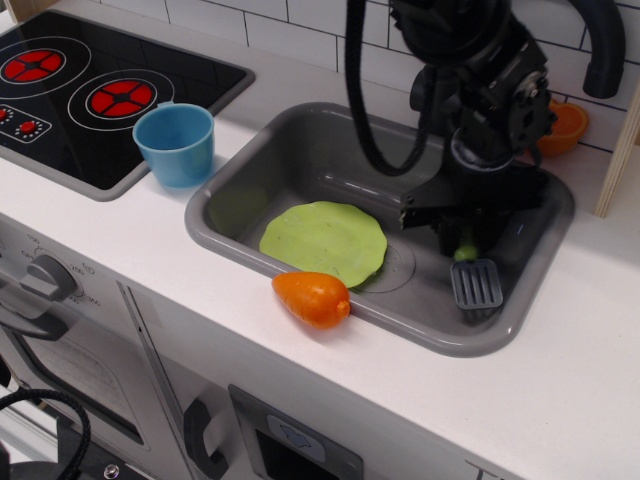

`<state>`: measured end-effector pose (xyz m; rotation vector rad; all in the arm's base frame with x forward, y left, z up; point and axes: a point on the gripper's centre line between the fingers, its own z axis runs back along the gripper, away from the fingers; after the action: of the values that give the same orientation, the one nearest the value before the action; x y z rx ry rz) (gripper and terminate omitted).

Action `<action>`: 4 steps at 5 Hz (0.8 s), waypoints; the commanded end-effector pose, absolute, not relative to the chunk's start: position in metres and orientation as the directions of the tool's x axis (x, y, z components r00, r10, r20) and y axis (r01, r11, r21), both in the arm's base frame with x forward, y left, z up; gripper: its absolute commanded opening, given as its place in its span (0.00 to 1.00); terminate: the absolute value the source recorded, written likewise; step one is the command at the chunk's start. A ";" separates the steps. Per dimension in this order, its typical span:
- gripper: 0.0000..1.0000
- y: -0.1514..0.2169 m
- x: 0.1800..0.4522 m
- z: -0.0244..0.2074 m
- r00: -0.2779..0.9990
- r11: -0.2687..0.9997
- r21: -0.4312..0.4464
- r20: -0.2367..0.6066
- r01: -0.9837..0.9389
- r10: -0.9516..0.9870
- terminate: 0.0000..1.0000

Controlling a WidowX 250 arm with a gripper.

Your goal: Take spatula off plate sink

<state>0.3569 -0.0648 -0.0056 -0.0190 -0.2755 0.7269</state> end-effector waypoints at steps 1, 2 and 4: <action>0.00 -0.033 0.360 0.006 0.455 0.495 -0.146 0.239 -0.857 0.858 0.00; 0.00 -0.027 0.364 -0.003 0.437 0.468 -0.127 0.213 -0.875 0.874 0.00; 1.00 -0.029 0.368 0.004 0.435 0.476 -0.146 0.241 -0.867 0.867 0.00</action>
<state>0.3539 -0.0320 -0.0160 0.0499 -0.2381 1.0827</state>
